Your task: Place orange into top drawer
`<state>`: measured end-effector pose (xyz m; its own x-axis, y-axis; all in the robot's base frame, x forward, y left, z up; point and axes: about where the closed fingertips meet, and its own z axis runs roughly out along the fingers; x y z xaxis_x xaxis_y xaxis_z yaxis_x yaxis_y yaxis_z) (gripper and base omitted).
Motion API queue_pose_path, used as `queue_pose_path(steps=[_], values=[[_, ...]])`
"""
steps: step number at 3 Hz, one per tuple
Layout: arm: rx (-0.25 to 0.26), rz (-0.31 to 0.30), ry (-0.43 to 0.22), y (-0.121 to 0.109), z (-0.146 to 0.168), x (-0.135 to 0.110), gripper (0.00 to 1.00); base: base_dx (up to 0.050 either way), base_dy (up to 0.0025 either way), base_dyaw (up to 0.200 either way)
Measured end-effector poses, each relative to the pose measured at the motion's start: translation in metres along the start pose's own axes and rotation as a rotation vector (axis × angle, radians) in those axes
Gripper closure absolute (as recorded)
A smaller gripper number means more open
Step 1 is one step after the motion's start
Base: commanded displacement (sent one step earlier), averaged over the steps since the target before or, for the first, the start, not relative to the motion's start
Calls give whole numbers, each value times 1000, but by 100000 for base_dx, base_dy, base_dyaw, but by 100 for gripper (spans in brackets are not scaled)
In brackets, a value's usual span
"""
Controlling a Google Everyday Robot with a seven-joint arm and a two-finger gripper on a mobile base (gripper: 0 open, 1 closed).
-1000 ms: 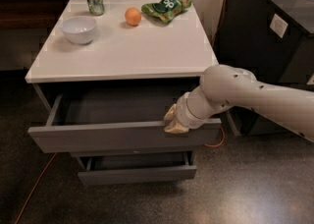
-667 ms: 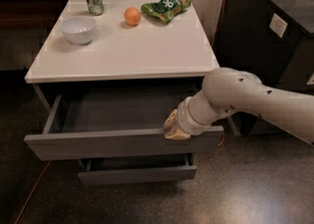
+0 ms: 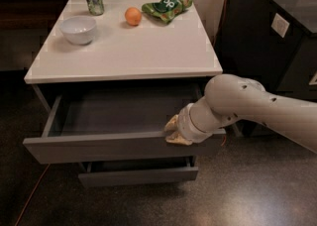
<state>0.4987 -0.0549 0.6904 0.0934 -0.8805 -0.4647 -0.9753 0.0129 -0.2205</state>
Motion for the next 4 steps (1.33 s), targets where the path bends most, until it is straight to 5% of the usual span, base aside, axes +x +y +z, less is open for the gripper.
queue_pose_path(steps=[4], values=[[-36,1,-25,40,2,-2,100,0,0,0]])
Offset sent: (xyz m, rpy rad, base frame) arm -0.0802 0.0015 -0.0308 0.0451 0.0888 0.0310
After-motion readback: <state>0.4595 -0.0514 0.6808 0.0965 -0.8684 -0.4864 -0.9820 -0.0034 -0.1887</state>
